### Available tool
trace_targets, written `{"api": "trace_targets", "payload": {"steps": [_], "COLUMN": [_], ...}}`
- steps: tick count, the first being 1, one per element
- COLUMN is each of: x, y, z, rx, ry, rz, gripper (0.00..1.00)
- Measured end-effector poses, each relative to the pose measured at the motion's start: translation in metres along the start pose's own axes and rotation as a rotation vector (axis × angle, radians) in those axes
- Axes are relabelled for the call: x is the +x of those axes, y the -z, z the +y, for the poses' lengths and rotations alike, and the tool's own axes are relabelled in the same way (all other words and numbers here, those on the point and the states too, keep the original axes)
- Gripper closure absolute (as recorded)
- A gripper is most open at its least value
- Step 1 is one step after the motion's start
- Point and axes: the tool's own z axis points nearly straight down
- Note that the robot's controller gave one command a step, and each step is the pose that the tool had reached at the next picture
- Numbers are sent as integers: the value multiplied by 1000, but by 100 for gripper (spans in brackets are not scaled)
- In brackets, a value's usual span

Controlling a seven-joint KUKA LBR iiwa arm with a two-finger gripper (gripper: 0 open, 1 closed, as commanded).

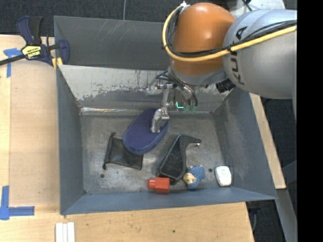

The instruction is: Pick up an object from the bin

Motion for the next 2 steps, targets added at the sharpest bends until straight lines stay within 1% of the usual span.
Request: {"api": "trace_targets", "payload": {"steps": [1, 2], "x": [-16, -17], "y": [-126, -122], "z": [-14, -14], "rx": [-4, -5], "ry": [-96, -95], "rz": [-1, -5], "gripper": [0, 100]}}
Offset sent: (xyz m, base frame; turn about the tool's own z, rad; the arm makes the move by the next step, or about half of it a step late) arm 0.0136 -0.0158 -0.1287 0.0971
